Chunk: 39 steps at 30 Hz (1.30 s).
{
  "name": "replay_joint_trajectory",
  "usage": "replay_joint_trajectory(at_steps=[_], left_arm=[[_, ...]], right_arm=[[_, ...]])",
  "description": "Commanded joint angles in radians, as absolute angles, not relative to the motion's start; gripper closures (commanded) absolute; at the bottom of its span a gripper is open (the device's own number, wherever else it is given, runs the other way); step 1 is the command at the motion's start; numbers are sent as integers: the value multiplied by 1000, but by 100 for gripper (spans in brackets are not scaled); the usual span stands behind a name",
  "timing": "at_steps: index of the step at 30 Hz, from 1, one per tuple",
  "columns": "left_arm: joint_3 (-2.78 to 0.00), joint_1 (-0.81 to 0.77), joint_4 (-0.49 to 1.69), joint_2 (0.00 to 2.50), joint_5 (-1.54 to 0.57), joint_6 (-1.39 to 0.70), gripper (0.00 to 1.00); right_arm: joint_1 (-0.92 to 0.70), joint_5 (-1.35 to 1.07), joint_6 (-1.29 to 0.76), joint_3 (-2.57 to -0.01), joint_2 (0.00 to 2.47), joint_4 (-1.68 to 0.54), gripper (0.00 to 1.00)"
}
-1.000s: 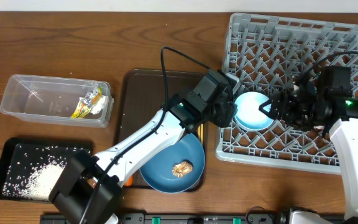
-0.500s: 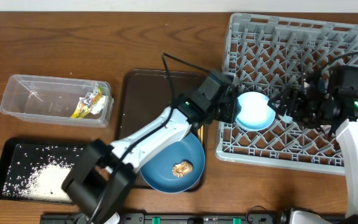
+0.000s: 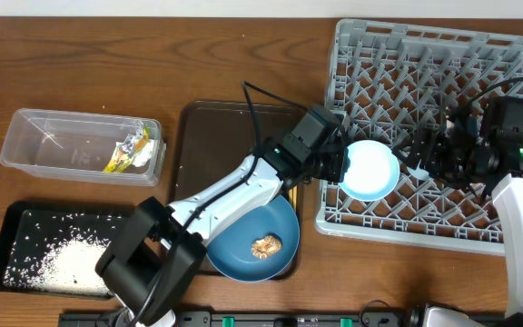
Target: Sort waste into correct bins and load items into the dishwasher rack
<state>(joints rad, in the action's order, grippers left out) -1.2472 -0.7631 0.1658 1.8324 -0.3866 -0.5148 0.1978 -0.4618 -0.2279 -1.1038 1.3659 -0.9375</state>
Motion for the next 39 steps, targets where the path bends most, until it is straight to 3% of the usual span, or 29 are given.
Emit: replay_joint_trajectory(at_steps=[1,5,12,19,28,30,35,39], left_arm=[[-1259,-764,178,1772,-346,-465,84],[-1259,-764,177,1757,-343,-450,94],[-1259,-748,178,1753,-365,-450,95],[-1259,-707,170,1694,-430,-450,94],[-1259,-705,150,1577,-430,-450,94],[-1259,-705,151,1574,-430,-450,94],[-1259,-705,151,1574,-430,-449,94],[-1259,-705,151,1574,-415,-445,93]], right_arm=[[209,-480,-198,-1101,1364,-959,30],[180,-486,-117,-1098,1364,-1016,30],[171,-639,52,-1090,1364,-1019,18],[171,-949,178,-1090,1364,-975,20],[167,-1045,179,-1090,1364,-915,23],[163,-1119,181,-1090,1364,-879,28],[159,-1169,181,-1090,1364,-855,56],[155,-1168,181,-1090,1363,-860,64]])
